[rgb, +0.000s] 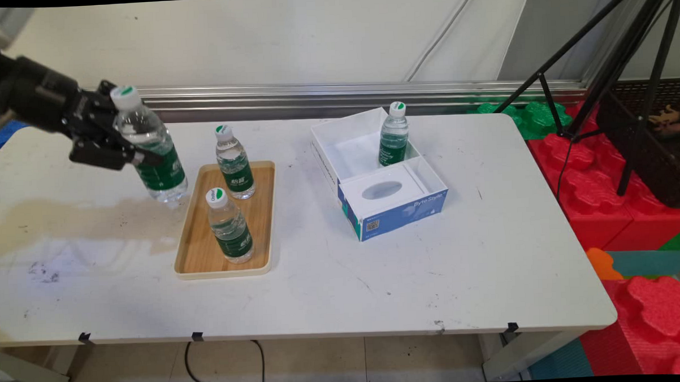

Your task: Place the picked object on the tray

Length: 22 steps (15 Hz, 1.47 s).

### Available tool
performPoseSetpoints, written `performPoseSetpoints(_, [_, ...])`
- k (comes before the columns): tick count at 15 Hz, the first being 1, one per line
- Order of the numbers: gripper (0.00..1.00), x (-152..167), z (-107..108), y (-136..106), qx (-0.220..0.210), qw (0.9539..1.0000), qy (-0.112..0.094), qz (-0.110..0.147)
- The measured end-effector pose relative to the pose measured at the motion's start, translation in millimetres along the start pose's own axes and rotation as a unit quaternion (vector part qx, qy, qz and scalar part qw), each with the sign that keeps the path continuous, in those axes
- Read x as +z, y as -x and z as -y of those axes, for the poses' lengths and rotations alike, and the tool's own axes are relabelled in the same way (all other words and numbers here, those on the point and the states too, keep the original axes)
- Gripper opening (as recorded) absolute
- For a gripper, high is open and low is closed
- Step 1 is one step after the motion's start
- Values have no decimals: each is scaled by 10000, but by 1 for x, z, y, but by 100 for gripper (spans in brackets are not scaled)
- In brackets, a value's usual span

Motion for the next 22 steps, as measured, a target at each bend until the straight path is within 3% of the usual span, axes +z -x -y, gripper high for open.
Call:
performPoseSetpoints(11, [0, 58, -22, 51, -144, 9988, 37, 456])
performPoseSetpoints(22, [0, 107, -13, 86, -127, 9982, -6, 585])
